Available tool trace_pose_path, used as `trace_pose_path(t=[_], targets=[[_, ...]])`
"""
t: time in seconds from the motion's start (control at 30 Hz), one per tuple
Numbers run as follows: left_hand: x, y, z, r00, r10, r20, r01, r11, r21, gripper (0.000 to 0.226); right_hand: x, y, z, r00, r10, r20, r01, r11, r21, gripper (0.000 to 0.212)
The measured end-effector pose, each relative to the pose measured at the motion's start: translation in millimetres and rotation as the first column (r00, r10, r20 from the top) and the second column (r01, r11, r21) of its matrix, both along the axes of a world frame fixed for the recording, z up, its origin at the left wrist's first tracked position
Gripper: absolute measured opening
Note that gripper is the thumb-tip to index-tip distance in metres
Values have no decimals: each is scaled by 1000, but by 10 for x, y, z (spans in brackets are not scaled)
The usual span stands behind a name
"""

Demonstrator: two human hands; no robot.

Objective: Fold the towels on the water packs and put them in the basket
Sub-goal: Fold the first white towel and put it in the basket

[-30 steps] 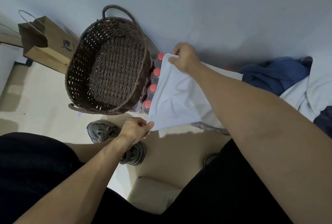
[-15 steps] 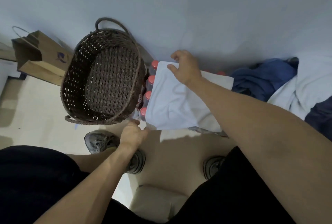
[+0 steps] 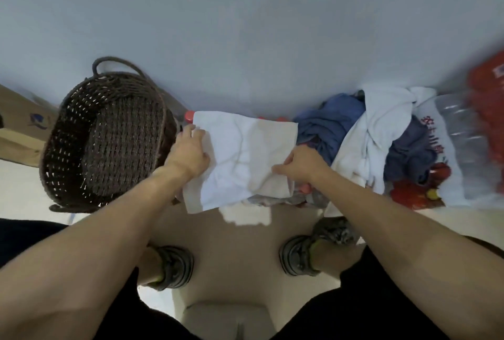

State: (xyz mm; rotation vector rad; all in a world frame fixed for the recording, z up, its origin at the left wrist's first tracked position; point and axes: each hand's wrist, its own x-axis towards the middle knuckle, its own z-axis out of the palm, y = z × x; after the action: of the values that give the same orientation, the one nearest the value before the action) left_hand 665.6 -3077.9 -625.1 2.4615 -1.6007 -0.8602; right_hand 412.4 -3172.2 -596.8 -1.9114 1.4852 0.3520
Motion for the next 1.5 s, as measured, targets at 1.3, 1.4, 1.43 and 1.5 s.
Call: trace_pose_path(t=[1.3,1.4,1.43,1.5], targets=[[-1037,-956,-304,828,-528,188,533,846,30,55,-497,574,-166,965,-249,85,228,952,204,53],[-1048,-1023,-283,837,-520,170,524,851,27,55,-574,609,-157,968,-244,58,228,953,199,39],[-1054,-1033,-276,837,-521,167,523,852,30,56,-595,603,-150,971,-236,43,223,954,202,39],[-1074,-1041,-270,826,-532,188,536,844,35,56,-640,580,-149,969,-247,17,233,935,267,48]])
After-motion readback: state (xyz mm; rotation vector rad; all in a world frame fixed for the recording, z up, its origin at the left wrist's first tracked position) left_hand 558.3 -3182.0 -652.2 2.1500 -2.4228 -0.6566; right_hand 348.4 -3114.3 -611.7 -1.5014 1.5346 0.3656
